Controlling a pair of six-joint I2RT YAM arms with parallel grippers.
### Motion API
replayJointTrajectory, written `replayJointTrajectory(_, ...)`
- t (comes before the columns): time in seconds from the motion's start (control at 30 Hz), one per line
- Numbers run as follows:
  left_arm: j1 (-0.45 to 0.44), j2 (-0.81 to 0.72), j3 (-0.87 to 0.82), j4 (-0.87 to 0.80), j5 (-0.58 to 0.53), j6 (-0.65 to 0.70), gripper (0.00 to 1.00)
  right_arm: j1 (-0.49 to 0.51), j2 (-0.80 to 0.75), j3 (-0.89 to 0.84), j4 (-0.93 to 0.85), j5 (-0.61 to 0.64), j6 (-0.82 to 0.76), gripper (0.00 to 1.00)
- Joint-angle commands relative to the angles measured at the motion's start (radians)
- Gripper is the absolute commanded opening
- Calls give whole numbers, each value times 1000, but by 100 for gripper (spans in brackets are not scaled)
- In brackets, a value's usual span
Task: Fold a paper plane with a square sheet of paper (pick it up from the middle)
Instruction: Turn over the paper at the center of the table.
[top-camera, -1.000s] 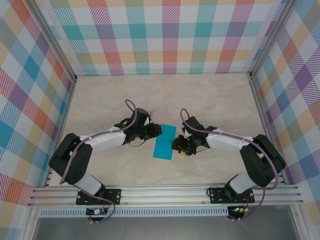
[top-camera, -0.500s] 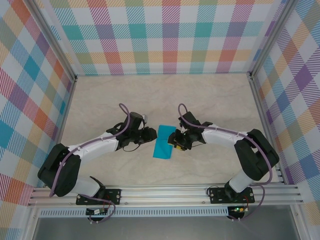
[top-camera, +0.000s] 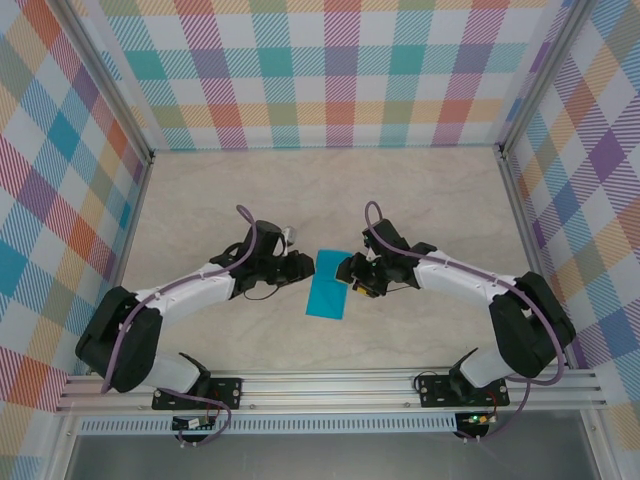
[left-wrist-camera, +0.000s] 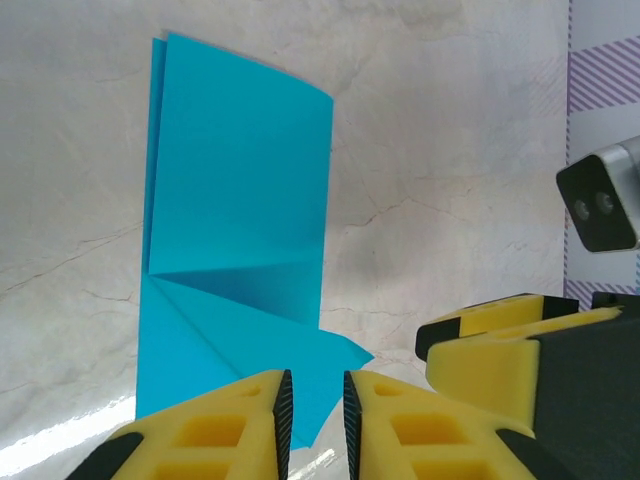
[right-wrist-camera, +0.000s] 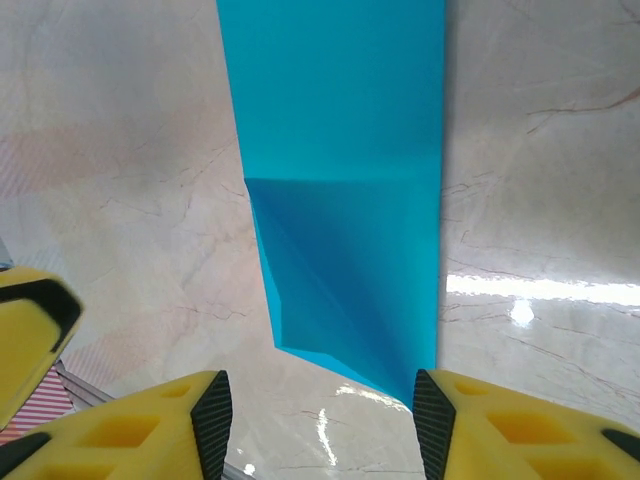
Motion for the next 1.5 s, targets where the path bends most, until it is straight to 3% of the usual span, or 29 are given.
replayJointTrajectory(0.0,-18,56,28,56,37,-1,23,-6,40,34,-3,-37,-33,53)
replayJointTrajectory(0.5,-73,317,138,47,15,-2,16,-18,180,52,32,-65,-49,52)
replayJointTrajectory(0.77,-75,349,138,51,11,0,15,-18,223,27,99,-104,-41,49)
replayJointTrajectory(1.07,-75,358,145,31,0,10,15,-18,228,3,83,-57,-49,50)
replayJointTrajectory(1.47,-75,351,139,-11,-32,28,14,-18,260,-13,177,-129,-42,38)
